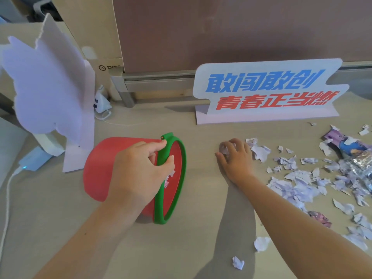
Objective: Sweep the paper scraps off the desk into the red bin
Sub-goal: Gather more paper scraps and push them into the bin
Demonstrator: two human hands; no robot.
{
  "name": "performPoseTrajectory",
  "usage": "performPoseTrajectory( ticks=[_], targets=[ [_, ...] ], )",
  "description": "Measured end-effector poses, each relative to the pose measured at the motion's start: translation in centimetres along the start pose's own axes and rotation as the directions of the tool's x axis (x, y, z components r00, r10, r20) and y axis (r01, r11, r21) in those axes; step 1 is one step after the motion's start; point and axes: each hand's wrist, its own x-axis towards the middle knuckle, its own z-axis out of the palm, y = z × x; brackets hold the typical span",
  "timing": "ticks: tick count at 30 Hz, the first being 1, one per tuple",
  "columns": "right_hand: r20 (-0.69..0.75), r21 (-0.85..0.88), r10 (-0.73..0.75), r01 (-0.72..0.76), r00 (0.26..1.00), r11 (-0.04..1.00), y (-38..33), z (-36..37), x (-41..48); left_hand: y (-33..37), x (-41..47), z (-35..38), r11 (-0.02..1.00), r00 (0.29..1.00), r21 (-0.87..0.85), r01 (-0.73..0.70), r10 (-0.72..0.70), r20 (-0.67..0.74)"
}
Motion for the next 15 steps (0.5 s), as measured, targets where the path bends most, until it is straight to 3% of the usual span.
performPoseTrajectory(
  ticks=[7,11,13,15],
  targets=[
    [-0.085,-0.017,-0.158,0.157,0.984,0.987,-0.2,0.8,-1.4,0.6,0.0,0.0,0.997,0.999,-0.067,0.044,-0.043,0.017],
    [-0.03,-0.25,-0.344,0.326,0.938,0.912,-0.6,0.7,-2.2,0.7,0.0,-0.3,0.992,0.997,-0.103,0.071,-0.07,0.007],
    [0.026,-0.153,-0.28,0.281,0.96,0.948,-0.7,0.3,-2.5,0.3,-0.1,-0.6,0.995,0.998,-0.082,0.065,-0.066,-0.01],
    [0.093,0.038,-0.051,0.047,0.994,0.998,-1.9,-0.8,-3.2,-0.1,-0.2,-0.9,0.994,0.997,-0.084,0.072,-0.075,-0.035]
  ],
)
